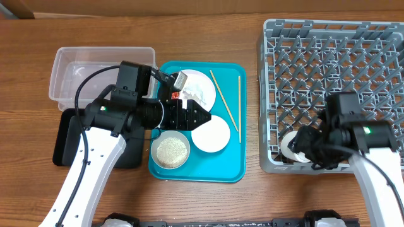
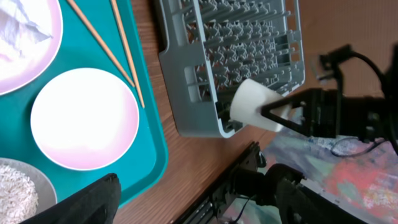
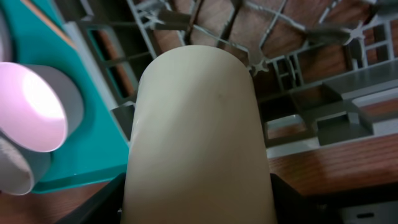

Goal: Sort waste into correct bins and load items into the dishwasher
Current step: 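Place the white cup upside down in the grey dish rack with right gripper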

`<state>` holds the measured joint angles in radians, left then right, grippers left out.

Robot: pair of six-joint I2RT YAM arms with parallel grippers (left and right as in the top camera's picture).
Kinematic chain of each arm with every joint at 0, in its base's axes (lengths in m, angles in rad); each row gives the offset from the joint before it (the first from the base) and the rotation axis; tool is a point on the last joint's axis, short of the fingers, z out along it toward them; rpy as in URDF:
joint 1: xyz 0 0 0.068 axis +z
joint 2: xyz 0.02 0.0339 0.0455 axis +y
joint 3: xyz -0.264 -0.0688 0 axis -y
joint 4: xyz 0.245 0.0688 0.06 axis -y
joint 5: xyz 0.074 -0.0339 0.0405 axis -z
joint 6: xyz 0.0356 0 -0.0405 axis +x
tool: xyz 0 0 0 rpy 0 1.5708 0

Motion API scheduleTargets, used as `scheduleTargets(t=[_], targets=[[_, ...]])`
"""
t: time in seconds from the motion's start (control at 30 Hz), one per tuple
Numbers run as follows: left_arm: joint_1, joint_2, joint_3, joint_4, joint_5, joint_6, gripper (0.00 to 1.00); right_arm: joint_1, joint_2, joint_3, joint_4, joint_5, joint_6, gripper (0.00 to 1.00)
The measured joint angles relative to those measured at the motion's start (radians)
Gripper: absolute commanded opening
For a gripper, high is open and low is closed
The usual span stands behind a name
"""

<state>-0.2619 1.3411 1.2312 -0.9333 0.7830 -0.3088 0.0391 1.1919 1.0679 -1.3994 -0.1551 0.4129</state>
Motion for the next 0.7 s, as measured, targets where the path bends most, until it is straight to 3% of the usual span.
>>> scheduleTargets(t=[0.13, 0.3, 0.4, 0.67, 0.7], targets=[[0.000, 0.000, 0.000, -0.040, -0.011, 0.020, 0.78, 0.000, 0.064, 0.000, 0.039, 0.002, 0.002, 0.71], [-0.010, 0.000, 0.000, -0.104, -0.100, 0.028, 0.74, 0.000, 0.041, 0.032, 0.117, -0.013, 0.008, 0.91], [-0.047, 0.000, 0.000, -0.137, -0.195, 0.026, 0.75, 0.000, -0.021, 0.097, 0.125, -0.023, 0.001, 0.83], [-0.167, 0.000, 0.000, -0.148, -0.383, 0.010, 0.75, 0.001, -0.149, 0.160, 0.066, -0.047, -0.007, 0.87], [-0.183, 0.000, 0.000, -0.150, -0.410, 0.001, 0.71, 0.003, -0.148, 0.160, 0.064, -0.054, -0.016, 0.84]])
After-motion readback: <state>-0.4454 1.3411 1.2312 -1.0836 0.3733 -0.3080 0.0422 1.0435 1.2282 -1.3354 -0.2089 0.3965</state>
